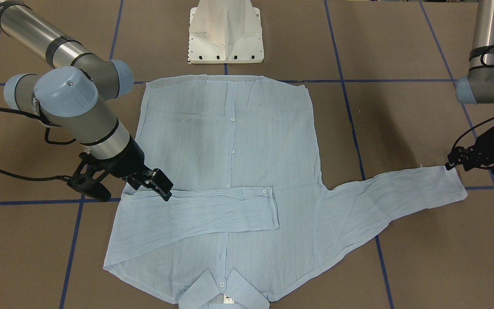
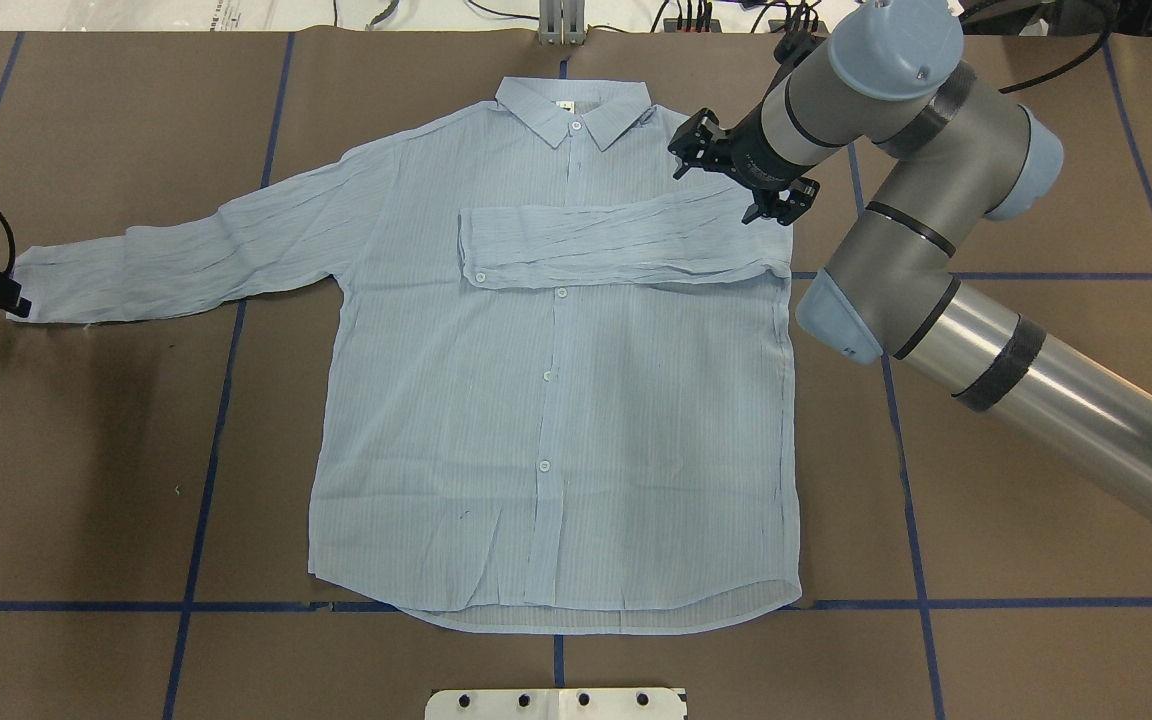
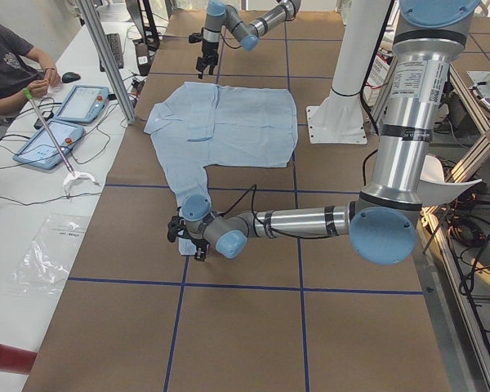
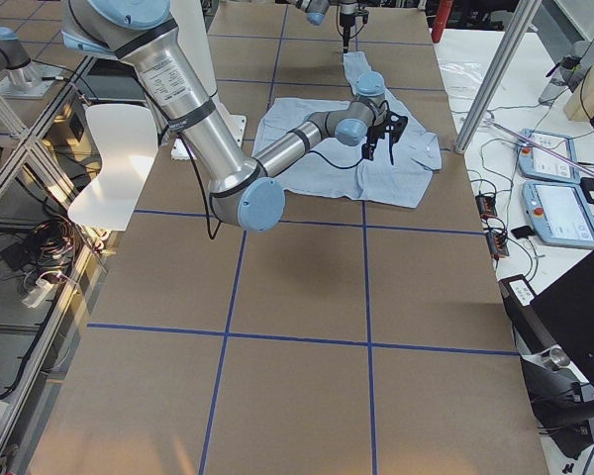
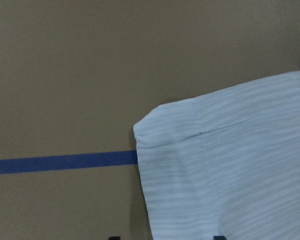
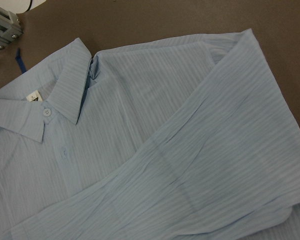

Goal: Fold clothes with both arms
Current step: 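Release the sleeve, raise right gripper while left gripper reaches other cuff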

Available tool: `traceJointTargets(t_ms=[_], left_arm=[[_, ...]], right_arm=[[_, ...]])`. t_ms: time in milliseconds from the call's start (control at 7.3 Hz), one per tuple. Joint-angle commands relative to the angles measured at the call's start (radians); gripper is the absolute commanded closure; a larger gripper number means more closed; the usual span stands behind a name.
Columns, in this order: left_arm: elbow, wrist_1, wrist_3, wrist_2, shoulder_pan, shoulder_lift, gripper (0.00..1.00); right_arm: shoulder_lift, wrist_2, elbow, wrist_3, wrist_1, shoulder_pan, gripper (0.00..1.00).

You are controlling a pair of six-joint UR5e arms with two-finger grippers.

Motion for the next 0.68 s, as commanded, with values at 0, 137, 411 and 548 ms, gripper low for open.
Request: traceJointTargets(t_ms=[0, 137, 411, 548], left_arm=[[0.001, -0.002, -0.001, 0.0, 0.013, 0.0, 0.37], [0.001, -0.002, -0.001, 0.0, 0.014, -0.002, 0.41], [-0.001, -0.023, -0.008, 0.0, 0.016, 0.0, 0.74], [-0.005, -0.026, -0.03, 0.0, 0.016, -0.002, 1.0]], right_arm=[[-0.006, -0.004, 0.003, 0.0, 0.0, 0.001, 0.01], [-0.006, -0.004, 0.003, 0.0, 0.0, 0.001, 0.01], [-0.006, -0.004, 0.003, 0.0, 0.0, 0.001, 0.01], [-0.006, -0.004, 0.003, 0.0, 0.0, 0.002, 0.01]])
